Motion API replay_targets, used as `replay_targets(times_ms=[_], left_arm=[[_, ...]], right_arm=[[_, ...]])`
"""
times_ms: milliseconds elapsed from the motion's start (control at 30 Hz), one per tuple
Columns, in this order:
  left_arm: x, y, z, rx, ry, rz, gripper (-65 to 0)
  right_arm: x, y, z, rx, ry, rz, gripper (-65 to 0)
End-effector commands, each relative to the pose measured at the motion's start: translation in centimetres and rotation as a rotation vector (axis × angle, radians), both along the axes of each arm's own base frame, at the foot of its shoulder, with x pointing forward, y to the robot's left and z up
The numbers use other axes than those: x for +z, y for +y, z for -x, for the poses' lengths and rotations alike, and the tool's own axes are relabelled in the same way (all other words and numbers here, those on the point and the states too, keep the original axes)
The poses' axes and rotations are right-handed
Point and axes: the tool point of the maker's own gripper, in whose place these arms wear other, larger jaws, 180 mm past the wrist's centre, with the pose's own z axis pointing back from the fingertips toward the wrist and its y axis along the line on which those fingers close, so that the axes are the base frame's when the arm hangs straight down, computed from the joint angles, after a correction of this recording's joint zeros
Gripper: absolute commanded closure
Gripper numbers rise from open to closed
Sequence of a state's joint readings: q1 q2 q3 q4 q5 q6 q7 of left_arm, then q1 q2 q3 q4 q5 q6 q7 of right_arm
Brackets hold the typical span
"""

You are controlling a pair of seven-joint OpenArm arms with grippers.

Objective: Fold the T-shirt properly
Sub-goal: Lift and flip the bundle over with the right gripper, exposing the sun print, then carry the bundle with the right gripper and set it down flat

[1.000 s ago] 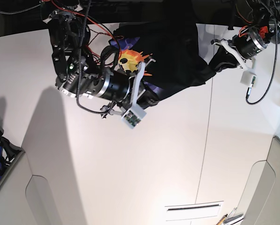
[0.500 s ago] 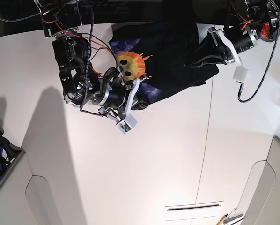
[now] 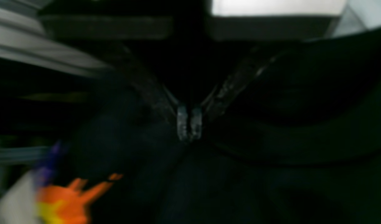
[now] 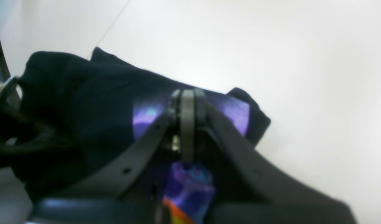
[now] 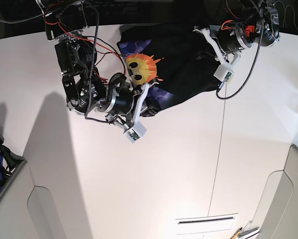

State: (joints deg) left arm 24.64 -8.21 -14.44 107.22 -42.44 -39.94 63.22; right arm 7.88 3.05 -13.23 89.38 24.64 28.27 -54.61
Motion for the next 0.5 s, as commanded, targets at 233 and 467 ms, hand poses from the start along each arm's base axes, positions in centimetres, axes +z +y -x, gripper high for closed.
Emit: replay_targets(times_ms=[233, 467], left_arm=[[1.2, 3.3, -7.2, 0.138, -0.162, -0.119, 0.0], [3.4, 3.2, -11.4, 0.176, -0.252, -0.059, 0.0]], right_arm=[[0.2, 0.4, 1.2, 0.021, 0.037, -0.031, 0.0], [-1.2, 1.6, 5.6, 0.062, 0.152, -0.115, 0.0]])
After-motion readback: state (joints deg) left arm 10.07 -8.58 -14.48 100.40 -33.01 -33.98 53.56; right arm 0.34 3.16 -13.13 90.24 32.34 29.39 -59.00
